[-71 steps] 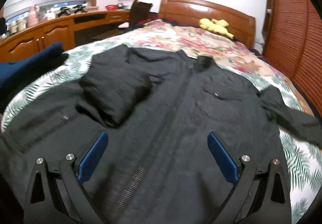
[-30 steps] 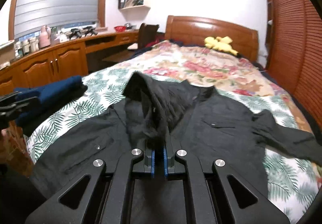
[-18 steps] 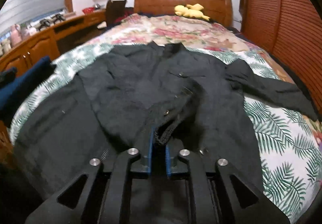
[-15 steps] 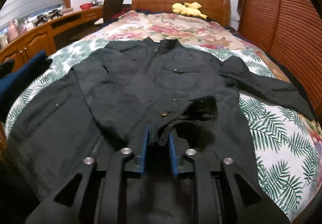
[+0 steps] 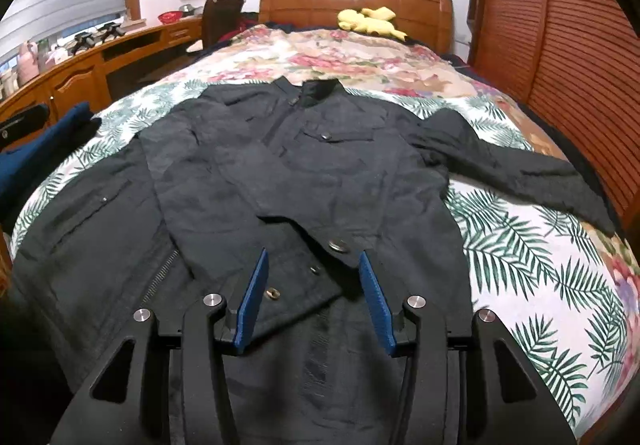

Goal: Fold large clothes
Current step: 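Move the right gripper to the other sleeve cuff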

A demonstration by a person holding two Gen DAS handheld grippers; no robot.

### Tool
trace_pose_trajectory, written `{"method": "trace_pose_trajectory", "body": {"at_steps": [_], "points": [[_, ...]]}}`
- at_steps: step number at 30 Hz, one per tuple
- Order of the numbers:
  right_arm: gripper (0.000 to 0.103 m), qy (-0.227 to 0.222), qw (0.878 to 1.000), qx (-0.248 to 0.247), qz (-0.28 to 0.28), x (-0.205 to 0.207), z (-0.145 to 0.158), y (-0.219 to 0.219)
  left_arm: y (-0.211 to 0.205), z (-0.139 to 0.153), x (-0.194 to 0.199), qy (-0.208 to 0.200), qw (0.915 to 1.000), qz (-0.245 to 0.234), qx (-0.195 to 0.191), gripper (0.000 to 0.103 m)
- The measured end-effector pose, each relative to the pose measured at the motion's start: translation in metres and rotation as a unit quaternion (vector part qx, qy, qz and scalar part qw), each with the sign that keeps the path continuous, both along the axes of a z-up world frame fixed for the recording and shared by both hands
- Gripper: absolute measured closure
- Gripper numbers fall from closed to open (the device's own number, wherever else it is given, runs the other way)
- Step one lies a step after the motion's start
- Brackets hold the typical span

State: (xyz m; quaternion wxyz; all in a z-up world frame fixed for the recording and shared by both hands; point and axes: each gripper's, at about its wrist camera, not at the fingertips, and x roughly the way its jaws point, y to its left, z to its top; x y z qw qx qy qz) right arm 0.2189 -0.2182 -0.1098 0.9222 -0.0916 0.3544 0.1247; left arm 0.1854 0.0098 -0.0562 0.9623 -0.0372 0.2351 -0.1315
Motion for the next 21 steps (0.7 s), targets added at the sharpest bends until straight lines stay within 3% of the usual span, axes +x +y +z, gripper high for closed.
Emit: {"method": "trace_pose_trajectory", "body": {"at_steps": [6,14,18,21], "points": [[0.055,0.004,1.0,0.018,-0.018,0.008,0.005,-0.035,-0.021,-0.001,0.009,-0.001,0.9999,-0.011,0.004,0.052],[0.029,0.014,0.999,0.001,-0.036,0.041,0.012,-0.087,-0.044,-0.01,0.016,0.007,0.9995,-0.022,0.023,0.052],[0.029,0.036,0.997,-0.027,-0.069,0.073,0.003,-0.12,-0.052,-0.015,0.018,0.021,0.9989,-0.028,0.031,0.052],[0.029,0.052,0.994,-0.007,-0.1,0.094,0.0,-0.152,-0.059,-0.017,0.015,0.023,0.9983,-0.039,0.037,0.052]]}}
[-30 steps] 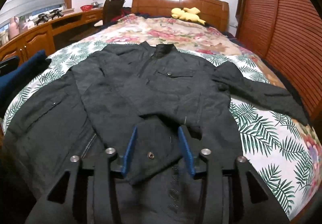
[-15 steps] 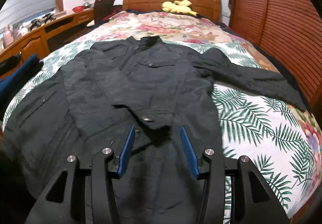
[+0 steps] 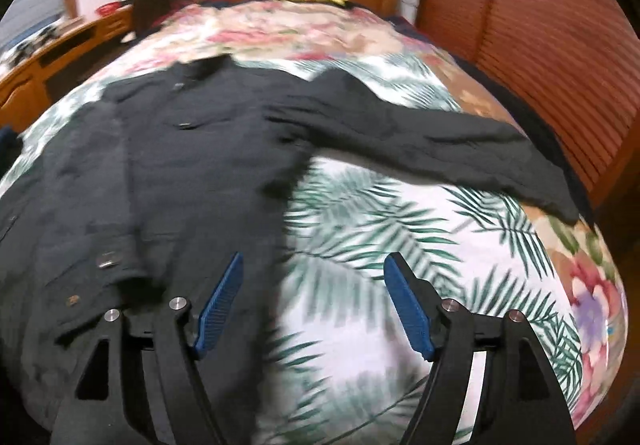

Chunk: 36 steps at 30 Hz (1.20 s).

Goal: Fold large clothes
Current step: 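Move the right gripper to the other sleeve cuff, then grasp the sleeve with the right gripper, fold it across the jacket front, release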

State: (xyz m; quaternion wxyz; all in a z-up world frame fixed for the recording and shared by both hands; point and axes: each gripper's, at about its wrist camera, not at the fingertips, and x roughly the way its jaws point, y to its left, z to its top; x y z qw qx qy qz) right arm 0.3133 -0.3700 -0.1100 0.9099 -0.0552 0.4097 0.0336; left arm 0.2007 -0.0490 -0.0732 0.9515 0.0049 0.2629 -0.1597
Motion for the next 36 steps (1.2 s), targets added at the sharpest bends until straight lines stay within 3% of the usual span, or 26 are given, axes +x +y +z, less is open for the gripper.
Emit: {"method": "trace_pose_trajectory", "body": {"at_steps": [7,20,30,31,34,36], "points": [[0.028,-0.004,0.991,0.094,-0.091,0.04,0.006,-0.072,-0.011,0.003,-0.004,0.0,0.9998,-0.017,-0.001,0.052],[0.028,0.006,0.968,0.144,-0.204,0.088,-0.008,-0.145,-0.019,-0.004,0.006,0.018,0.9994,-0.029,0.004,0.052],[0.028,-0.019,0.955,0.171,-0.241,0.107,-0.012,-0.175,-0.018,-0.009,0.017,0.037,0.9988,-0.033,-0.001,0.052],[0.03,-0.022,0.955,0.167,-0.246,0.111,-0.012,-0.176,-0.018,-0.009,0.018,0.037,0.9988,-0.033,-0.001,0.052],[0.091,-0.013,0.963,0.095,-0.25,0.124,-0.014,-0.168,-0.018,-0.009,0.02,0.036,0.9987,-0.034,0.003,0.052],[0.094,-0.021,0.966,0.082,-0.244,0.124,-0.011,-0.163,-0.016,-0.009,0.021,0.038,0.9988,-0.032,0.004,0.052]]}}
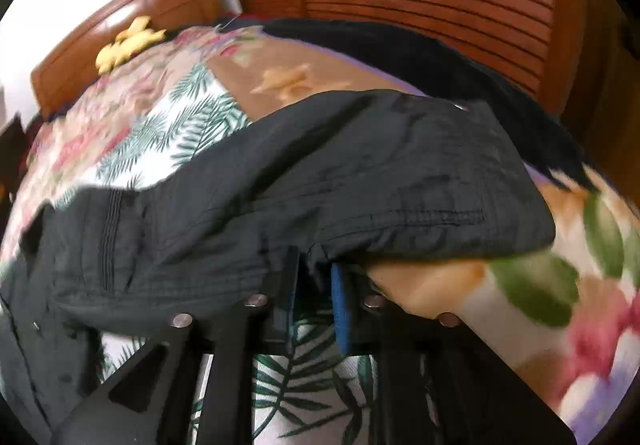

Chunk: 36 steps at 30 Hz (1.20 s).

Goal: Fold large clothes
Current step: 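Grasp the sleeve with the right gripper, fold it across the jacket front, release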

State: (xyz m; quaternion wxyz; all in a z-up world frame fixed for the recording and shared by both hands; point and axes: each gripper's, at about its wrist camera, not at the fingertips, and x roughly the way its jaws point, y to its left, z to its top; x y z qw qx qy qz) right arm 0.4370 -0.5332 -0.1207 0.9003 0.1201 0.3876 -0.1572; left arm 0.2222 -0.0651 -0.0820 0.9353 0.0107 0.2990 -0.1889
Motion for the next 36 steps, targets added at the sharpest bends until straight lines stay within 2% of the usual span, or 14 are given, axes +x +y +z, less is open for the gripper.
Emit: {"method": "trace_pose_trajectory", "body": {"at_steps": [3,9,15,19,22,25,30,33,36], "points": [[0.097,-0.019,0.999,-0.031,0.017,-0.005,0.014,0.014,0.002,-0.001,0.002,0.003,1.0,0.004,-0.003,0.052],[0.098,-0.097,0.986,-0.081,0.107,-0.032,0.08,0.07,0.006,0.0,-0.001,0.003,0.9999,0.01,-0.002,0.052],[0.099,-0.159,0.958,-0.071,0.225,-0.067,0.135,0.143,0.011,0.003,-0.004,0.004,0.9998,0.011,-0.014,0.052],[0.099,-0.182,0.93,-0.075,0.312,-0.088,0.152,0.202,0.013,0.005,-0.006,0.0,0.9998,0.015,-0.01,0.052],[0.099,-0.168,0.911,-0.069,0.371,-0.095,0.148,0.24,0.017,0.008,-0.009,-0.005,0.9998,0.02,-0.008,0.052],[0.099,-0.125,0.902,-0.03,0.412,-0.095,0.132,0.26,0.022,0.011,-0.013,-0.009,0.9996,0.023,-0.011,0.052],[0.097,-0.044,0.903,-0.044,0.426,-0.091,0.101,0.278,0.03,0.015,-0.02,-0.013,0.9995,0.023,-0.016,0.052],[0.086,-0.014,0.9,-0.046,0.434,-0.098,0.094,0.281,0.031,0.017,-0.021,-0.015,0.9995,0.023,-0.017,0.052],[0.078,-0.01,0.903,-0.034,0.428,-0.112,0.096,0.281,0.033,0.019,-0.021,-0.017,0.9994,0.023,-0.018,0.052]]}}
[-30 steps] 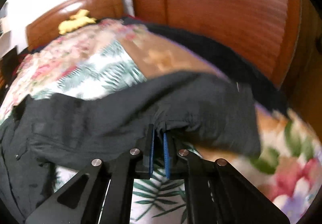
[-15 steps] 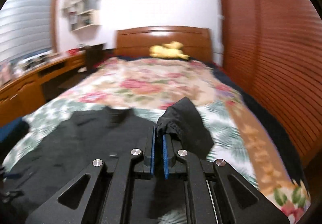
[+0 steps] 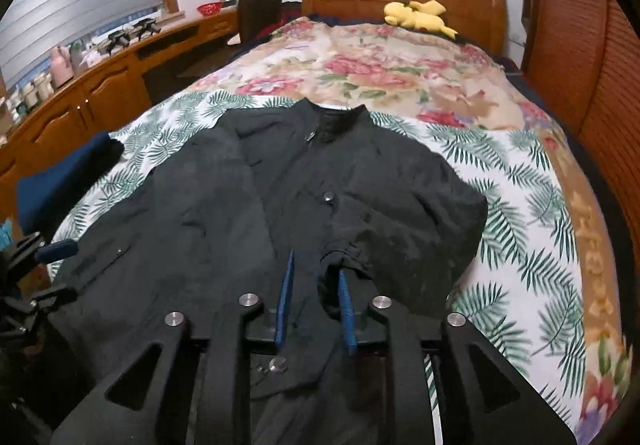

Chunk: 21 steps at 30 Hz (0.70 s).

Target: Fold large clothes

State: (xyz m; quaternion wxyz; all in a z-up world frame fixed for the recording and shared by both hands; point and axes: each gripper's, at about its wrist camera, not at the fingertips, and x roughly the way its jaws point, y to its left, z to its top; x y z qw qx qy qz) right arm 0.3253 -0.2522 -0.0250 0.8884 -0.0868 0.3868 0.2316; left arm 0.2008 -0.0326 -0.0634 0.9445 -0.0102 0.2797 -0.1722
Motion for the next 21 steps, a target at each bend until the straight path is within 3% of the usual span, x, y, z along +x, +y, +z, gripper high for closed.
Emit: {"method": "trace_pose_trajectory", "body": {"at_steps": [2,7,11,18,21], "points": [[0.07,0.001,1.0,0.001,-0.001,-0.007,0.002,0.002,0.001,0.001,0.0,0.0,1.0,0.0,-0.002,0.052],[0.06,-0.006,1.0,-0.026,0.001,-0.021,0.002,0.004,0.0,0.002,-0.002,-0.002,1.0,0.002,-0.002,0.052],[0.058,0.011,0.999,-0.052,0.007,-0.029,-0.011,0.011,0.001,0.001,-0.001,-0.001,1.0,0.004,-0.001,0.052],[0.057,0.07,0.996,-0.05,-0.007,-0.057,-0.07,0.012,0.002,0.001,0.0,-0.001,1.0,0.007,-0.001,0.052],[0.057,0.05,0.997,-0.053,-0.011,-0.073,-0.073,0.01,0.002,0.0,0.0,0.0,1.0,0.007,0.002,0.052]]}}
